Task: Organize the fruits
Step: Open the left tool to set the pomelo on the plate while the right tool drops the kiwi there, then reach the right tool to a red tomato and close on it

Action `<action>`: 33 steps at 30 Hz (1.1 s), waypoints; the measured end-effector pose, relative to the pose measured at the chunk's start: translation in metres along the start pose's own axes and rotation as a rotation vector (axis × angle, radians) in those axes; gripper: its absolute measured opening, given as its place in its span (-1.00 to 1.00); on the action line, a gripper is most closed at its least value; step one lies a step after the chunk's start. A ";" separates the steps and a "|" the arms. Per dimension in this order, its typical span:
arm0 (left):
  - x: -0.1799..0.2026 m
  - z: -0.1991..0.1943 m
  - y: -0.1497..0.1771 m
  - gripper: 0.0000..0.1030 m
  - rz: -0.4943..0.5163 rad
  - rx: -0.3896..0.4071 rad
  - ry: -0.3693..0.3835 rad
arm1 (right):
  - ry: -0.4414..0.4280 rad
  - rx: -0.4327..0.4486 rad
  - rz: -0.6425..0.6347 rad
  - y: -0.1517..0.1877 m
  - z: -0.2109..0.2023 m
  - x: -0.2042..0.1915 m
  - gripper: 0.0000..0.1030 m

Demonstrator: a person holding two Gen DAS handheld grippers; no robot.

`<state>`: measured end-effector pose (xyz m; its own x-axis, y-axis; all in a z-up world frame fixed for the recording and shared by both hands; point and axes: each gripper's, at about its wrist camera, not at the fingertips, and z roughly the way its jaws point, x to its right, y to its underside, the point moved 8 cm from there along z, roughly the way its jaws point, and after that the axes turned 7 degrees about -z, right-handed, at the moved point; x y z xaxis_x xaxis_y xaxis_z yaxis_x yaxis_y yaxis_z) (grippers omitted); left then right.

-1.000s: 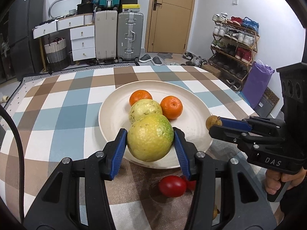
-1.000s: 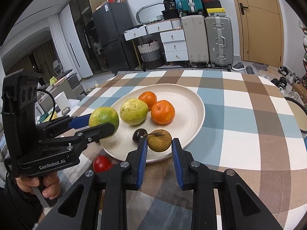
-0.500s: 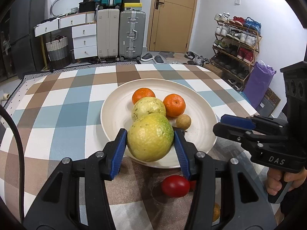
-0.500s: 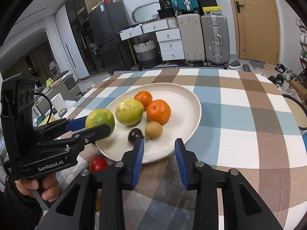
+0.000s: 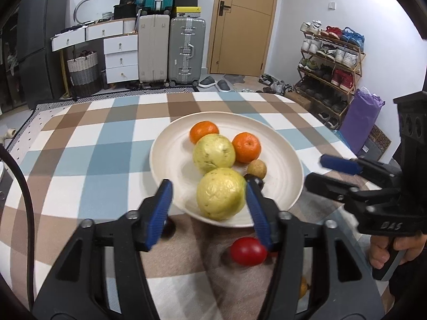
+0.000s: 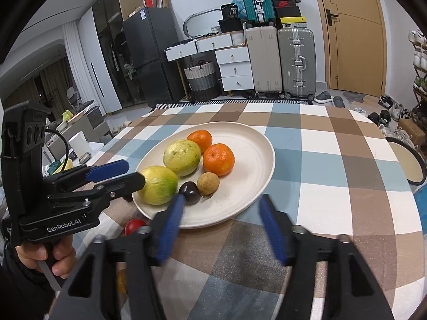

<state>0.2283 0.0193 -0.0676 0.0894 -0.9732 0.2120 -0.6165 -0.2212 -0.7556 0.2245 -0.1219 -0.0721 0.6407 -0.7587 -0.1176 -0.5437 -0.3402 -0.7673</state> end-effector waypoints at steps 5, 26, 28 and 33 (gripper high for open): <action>-0.009 -0.016 0.005 0.56 -0.013 0.015 -0.025 | -0.008 0.016 -0.005 0.000 -0.004 -0.001 0.65; -0.021 -0.046 0.021 0.99 -0.024 0.027 -0.061 | -0.048 -0.021 -0.068 0.007 -0.003 -0.020 0.99; -0.021 -0.046 0.022 0.99 -0.024 0.023 -0.060 | -0.067 -0.031 -0.070 0.009 -0.003 -0.024 0.99; -0.017 -0.046 0.023 0.99 -0.012 0.022 -0.060 | -0.090 -0.047 -0.080 0.012 -0.003 -0.031 0.99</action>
<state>0.1768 0.0337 -0.0599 0.1439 -0.9724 0.1834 -0.5980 -0.2332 -0.7669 0.1962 -0.1046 -0.0757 0.7281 -0.6758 -0.1146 -0.5123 -0.4254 -0.7461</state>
